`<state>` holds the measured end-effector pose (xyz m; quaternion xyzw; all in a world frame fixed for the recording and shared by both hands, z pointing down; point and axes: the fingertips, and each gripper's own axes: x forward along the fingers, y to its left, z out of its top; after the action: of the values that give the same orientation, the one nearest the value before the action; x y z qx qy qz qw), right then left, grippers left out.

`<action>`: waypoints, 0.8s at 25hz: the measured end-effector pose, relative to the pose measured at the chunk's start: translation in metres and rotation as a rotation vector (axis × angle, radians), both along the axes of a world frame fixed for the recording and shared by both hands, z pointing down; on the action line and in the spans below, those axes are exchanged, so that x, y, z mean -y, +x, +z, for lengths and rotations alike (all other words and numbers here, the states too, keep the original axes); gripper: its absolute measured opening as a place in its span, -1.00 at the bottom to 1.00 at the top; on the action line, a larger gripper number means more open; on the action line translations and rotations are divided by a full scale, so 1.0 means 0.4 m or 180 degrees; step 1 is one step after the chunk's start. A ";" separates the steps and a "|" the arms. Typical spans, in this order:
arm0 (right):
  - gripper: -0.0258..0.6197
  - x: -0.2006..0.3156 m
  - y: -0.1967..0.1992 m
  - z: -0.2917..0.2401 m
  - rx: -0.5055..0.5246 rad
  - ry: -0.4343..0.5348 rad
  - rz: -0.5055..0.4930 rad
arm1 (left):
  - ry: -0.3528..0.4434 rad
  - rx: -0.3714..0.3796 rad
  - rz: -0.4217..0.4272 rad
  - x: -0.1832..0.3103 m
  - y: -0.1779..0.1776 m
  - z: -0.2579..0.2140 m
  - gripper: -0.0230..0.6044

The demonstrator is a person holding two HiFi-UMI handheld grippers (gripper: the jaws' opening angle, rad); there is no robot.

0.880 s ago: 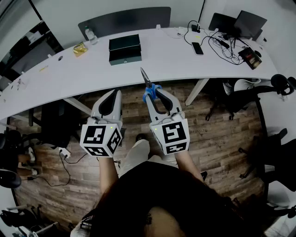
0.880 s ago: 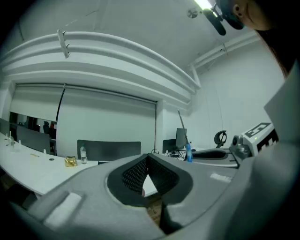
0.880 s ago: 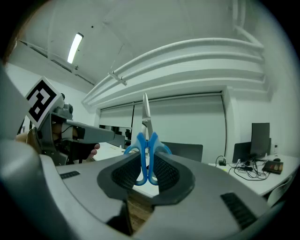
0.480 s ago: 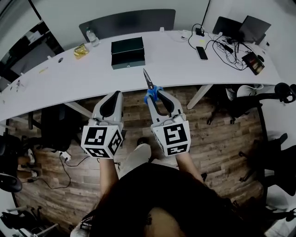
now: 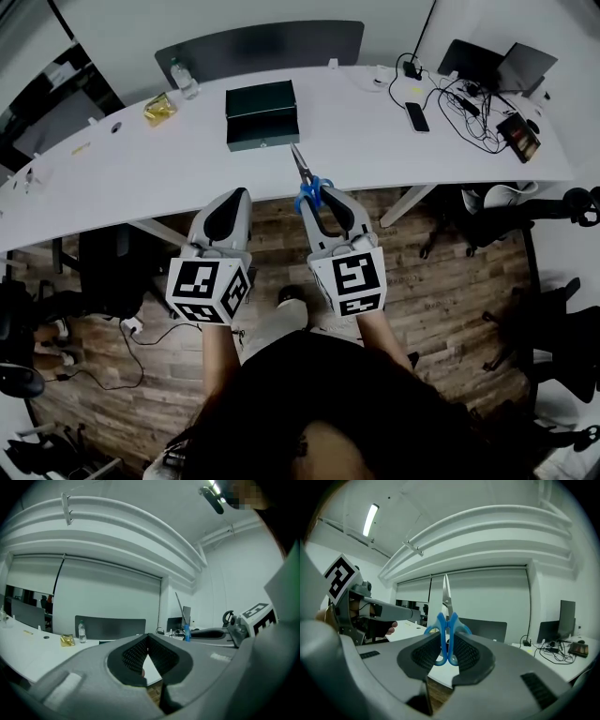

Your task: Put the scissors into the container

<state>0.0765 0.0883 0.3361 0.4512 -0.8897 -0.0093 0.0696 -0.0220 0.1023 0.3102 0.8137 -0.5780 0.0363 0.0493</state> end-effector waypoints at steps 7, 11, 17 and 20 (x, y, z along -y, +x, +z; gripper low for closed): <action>-0.63 0.069 -0.060 -0.005 -0.0098 -0.0035 0.0009 | -0.0041 -0.0037 0.0045 0.063 -0.057 0.002 -0.89; -0.63 0.102 -0.094 -0.011 -0.0158 -0.0028 0.0034 | -0.0042 -0.0051 0.0091 0.091 -0.090 -0.005 -0.89; -0.63 0.141 -0.147 -0.015 -0.0223 -0.0028 0.0102 | -0.0064 -0.0080 0.0194 0.130 -0.136 -0.003 -0.89; -0.63 0.158 -0.171 -0.015 -0.0231 -0.0053 0.0123 | -0.0086 -0.0088 0.0238 0.147 -0.154 0.002 -0.89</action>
<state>0.0079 0.0252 0.3301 0.4671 -0.8777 -0.0169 0.1056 -0.0837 0.0434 0.3110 0.8345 -0.5459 0.0347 0.0669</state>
